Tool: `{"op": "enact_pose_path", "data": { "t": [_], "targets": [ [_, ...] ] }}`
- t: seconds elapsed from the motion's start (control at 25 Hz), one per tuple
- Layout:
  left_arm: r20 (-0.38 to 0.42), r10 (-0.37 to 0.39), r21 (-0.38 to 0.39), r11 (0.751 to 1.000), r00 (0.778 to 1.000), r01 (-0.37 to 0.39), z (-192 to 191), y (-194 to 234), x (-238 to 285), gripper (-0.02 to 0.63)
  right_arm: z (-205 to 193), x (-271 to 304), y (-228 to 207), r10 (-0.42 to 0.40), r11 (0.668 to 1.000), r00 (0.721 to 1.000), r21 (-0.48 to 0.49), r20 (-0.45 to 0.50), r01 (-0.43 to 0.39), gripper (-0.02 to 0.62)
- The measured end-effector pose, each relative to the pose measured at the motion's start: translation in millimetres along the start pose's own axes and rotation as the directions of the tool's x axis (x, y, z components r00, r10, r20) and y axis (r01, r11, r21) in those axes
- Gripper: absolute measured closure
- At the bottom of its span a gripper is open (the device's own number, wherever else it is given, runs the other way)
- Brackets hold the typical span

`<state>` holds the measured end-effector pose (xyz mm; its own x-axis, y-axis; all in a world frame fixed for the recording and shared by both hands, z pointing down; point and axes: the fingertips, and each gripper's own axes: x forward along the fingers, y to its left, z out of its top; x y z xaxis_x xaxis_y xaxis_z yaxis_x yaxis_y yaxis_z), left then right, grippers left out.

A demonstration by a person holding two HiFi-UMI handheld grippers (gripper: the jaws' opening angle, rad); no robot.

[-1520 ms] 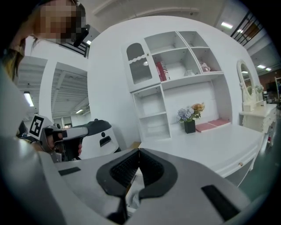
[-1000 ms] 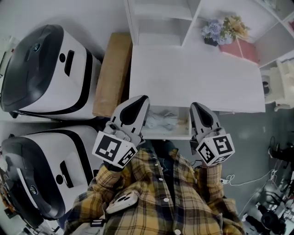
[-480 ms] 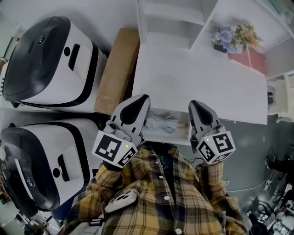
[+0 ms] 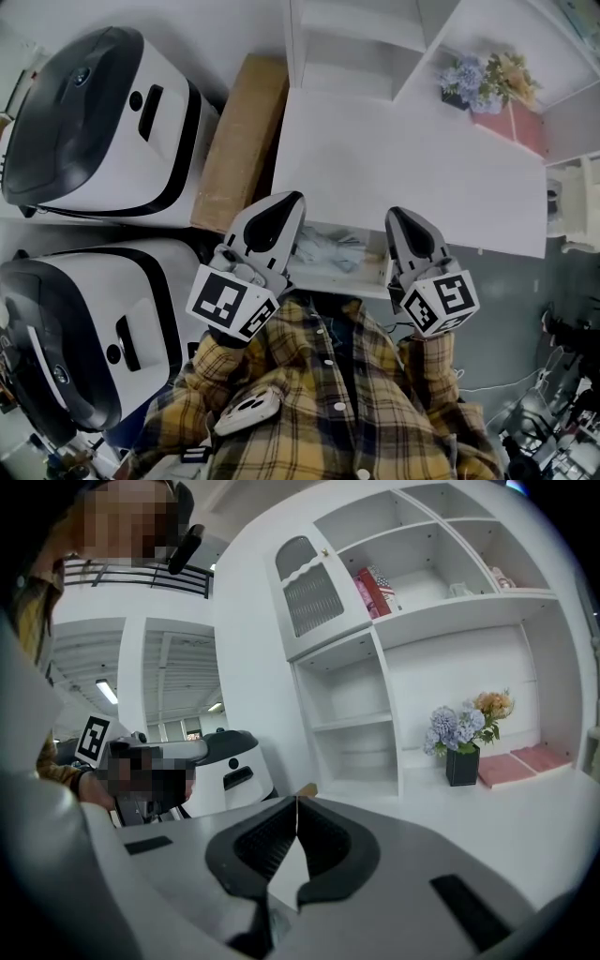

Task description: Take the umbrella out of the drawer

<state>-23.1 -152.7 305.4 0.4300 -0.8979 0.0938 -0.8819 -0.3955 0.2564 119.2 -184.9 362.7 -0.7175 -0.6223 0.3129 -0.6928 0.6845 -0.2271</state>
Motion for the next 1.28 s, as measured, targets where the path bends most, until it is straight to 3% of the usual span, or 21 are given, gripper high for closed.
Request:
{"op": "enact_pose_path", "data": {
  "t": [0.36, 0.64, 0.84, 0.96, 1.28],
  "targets": [
    [-0.026, 0.033, -0.009, 0.999, 0.999, -0.033, -13, 11, -3, 0.584, -32, 9, 0, 0.052, 0.998, 0.994, -0.026, -0.1, -0.055, 0.577],
    [-0.06, 0.054, -0.017, 0.998, 0.997, -0.055, -32, 20, -6, 0.586, -83, 24, 11, 0.151, 0.981, 0.955, -0.082, -0.256, -0.177, 0.575],
    [-0.089, 0.073, -0.028, 0.997, 0.993, -0.076, -46, 28, -12, 0.584, -134, 30, 23, 0.207, 0.963, 0.896, -0.082, -0.392, -0.258, 0.57],
    [-0.103, 0.085, -0.041, 0.995, 0.991, -0.09, -54, 33, -14, 0.586, -163, 33, 33, 0.244, 0.945, 0.846, -0.081, -0.475, -0.318, 0.5],
    [-0.139, 0.077, -0.053, 0.995, 0.987, -0.085, -81, 36, -15, 0.584, -232, 47, 54, 0.307, 0.874, 0.711, -0.109, -0.633, -0.474, 0.438]
  ]
}}
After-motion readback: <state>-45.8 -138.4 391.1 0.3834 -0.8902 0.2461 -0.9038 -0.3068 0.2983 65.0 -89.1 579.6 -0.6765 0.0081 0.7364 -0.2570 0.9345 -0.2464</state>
